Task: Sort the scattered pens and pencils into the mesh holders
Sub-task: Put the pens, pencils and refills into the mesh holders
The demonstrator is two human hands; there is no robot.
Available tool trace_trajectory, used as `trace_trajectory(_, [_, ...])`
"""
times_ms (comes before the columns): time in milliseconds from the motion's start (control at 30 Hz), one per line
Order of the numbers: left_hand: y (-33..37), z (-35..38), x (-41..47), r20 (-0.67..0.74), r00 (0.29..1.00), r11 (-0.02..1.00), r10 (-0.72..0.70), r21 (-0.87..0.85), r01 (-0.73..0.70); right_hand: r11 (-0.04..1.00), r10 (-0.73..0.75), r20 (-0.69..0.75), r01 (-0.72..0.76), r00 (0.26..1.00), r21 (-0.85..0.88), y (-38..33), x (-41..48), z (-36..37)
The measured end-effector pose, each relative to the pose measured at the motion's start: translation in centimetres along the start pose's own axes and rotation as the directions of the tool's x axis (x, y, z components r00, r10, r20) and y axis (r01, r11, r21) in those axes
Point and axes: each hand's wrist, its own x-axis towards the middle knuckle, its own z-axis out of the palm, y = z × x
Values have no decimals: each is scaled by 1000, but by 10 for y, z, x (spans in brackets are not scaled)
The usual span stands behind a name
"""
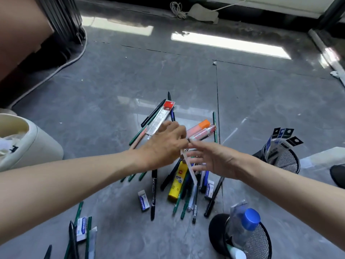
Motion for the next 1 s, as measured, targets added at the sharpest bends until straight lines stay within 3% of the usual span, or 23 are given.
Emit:
trace_trajectory(33, [4,3,2,-30,999,997,-43,-62,41,1000,3,75,-4,997,12,-1,1,2])
trace_trajectory(100, [8,7,6,-90,980,965,-175,-211,153,1000,24,92,-23,995,-9,-4,2,7])
trace_trajectory(167, [3,14,6,-104,946,916,-306,-305,262,999,44,-12,-44,999,16,-5,6,10])
trace_trajectory(233, [-7,19,3,-4,888,850,-460,-293,439,989,59,-134,-40,989,142,-6,10,10])
trace_trajectory(367, [-31,33,2,105,681,648,-725,-230,726,967,9,-306,69,952,245,-13,13,2])
trace_trajectory(433, [-45,42,3,170,551,551,-817,-56,833,961,-31,-376,131,926,243,-16,12,-5])
trace_trajectory(500, [-56,49,6,283,429,483,-858,158,861,959,-40,-392,146,919,243,-17,10,-13])
trace_trajectory(567, [-62,51,11,341,385,479,-858,260,838,955,-21,-403,138,915,264,-14,8,-19])
trace_trajectory(700, [-64,48,22,365,455,557,-812,253,791,943,-10,-429,151,903,295,-6,5,-23])
trace_trajectory(767, [-65,45,23,397,456,559,-797,197,806,936,-6,-436,158,900,313,-2,5,-22])
trace_trajectory(867, [-67,43,22,457,347,437,-819,105,893,939,19,-460,143,888,313,-1,3,-21])
trace_trajectory(1000, [-67,28,20,410,228,214,-883,-81,973,947,18,-501,145,865,285,-5,-2,-22])
